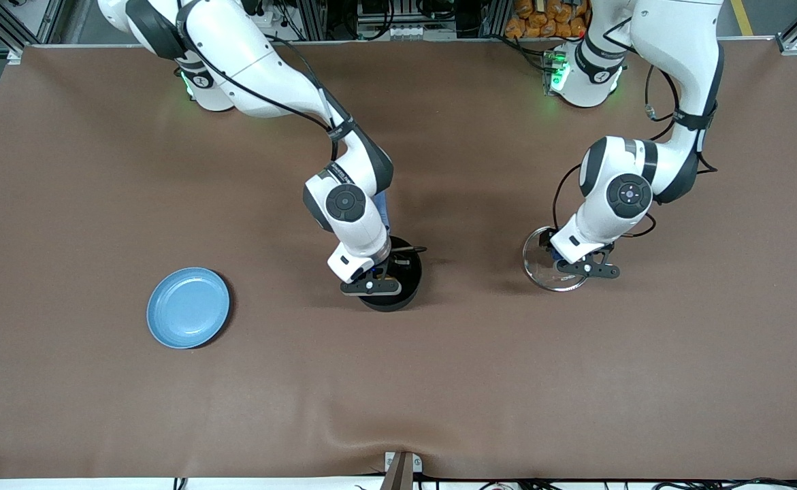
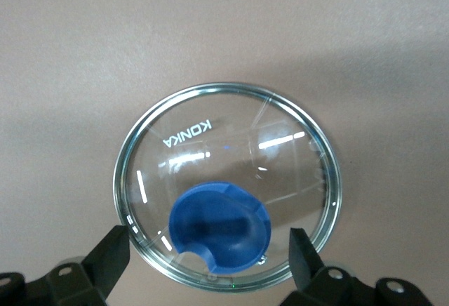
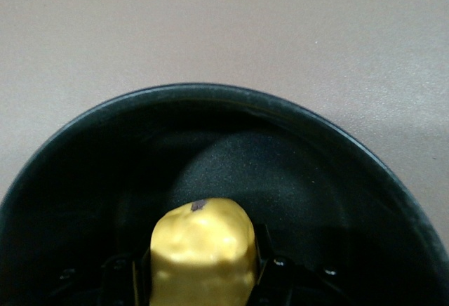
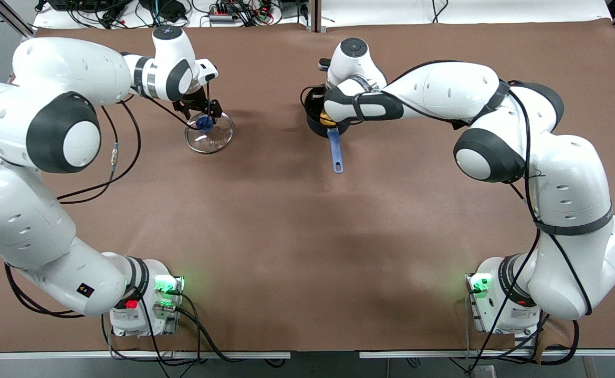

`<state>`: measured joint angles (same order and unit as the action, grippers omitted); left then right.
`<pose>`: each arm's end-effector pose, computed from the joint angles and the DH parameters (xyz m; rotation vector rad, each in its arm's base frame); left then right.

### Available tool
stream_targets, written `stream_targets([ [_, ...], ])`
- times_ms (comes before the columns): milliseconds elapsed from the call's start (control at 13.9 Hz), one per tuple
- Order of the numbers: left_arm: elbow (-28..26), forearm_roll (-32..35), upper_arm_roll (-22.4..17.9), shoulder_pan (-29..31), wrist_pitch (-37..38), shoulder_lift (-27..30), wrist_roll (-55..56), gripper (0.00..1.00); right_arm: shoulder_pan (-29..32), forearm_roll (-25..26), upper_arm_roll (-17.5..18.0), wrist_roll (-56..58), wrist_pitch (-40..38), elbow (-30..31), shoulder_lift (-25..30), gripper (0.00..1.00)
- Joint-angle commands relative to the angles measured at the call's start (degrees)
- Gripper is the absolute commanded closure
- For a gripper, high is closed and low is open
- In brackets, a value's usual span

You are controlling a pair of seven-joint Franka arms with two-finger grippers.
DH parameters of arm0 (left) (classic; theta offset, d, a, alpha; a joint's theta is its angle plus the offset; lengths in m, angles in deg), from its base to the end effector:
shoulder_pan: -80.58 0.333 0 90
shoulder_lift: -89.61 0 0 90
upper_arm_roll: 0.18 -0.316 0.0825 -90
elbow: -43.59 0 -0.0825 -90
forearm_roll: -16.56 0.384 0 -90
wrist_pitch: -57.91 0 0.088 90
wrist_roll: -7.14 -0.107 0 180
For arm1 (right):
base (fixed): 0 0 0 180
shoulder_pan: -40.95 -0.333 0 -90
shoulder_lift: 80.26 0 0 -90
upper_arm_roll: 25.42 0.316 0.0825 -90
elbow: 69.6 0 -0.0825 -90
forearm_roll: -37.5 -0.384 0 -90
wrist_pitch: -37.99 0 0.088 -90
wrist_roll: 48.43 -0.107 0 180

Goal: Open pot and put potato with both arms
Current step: 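Lower the potato into the pot while the left gripper sets the lid down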

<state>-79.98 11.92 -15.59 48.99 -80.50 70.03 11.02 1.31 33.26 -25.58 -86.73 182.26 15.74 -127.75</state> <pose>0.5377 -0.1563 0.2381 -3.0805 0.2531 0.0935 0.5666 0.4664 0.1977 -2.9734 0.0506 -0.1877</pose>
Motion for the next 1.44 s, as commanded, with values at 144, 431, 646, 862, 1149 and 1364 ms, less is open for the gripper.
stream_targets([
  [144, 9.81, 1.21, 0.12, 0.31, 13.20, 4.63, -0.36, 0.00, -0.35, 1.07, -0.55, -1.87, -0.05, -1.50, -0.68, 0.10],
  [431, 23.62, 1.12, 0.12, 1.18, 31.33, 7.71, 0.07, 0.00, -0.18, 3.44, -1.69, -1.43, -0.92, -1.59, 1.16, 0.00],
  [646, 31.18, 1.21, 0.03, 1.27, 38.81, 9.82, 0.34, 0.00, 0.35, 3.54, -2.04, -1.17, -5.92, -1.76, 5.72, 0.00],
  [862, 39.27, 1.65, 3.78, 6.08, 44.88, 10.26, 0.51, 0.00, 0.96, 3.54, -2.92, -0.99, -9.44, -1.85, 10.74, 0.00],
  [1149, 41.49, 3.22, 19.16, 21.99, 45.69, 12.80, 0.69, 0.00, 3.68, 3.45, -3.45, 0.59, -13.48, -1.85, 15.84, 0.00],
  [1364, 41.49, 4.55, 21.73, 25.26, 45.25, 13.77, 2.53, 0.00, 6.32, 3.53, -3.45, 1.11, -19.01, -1.85, 19.79, 0.00],
])
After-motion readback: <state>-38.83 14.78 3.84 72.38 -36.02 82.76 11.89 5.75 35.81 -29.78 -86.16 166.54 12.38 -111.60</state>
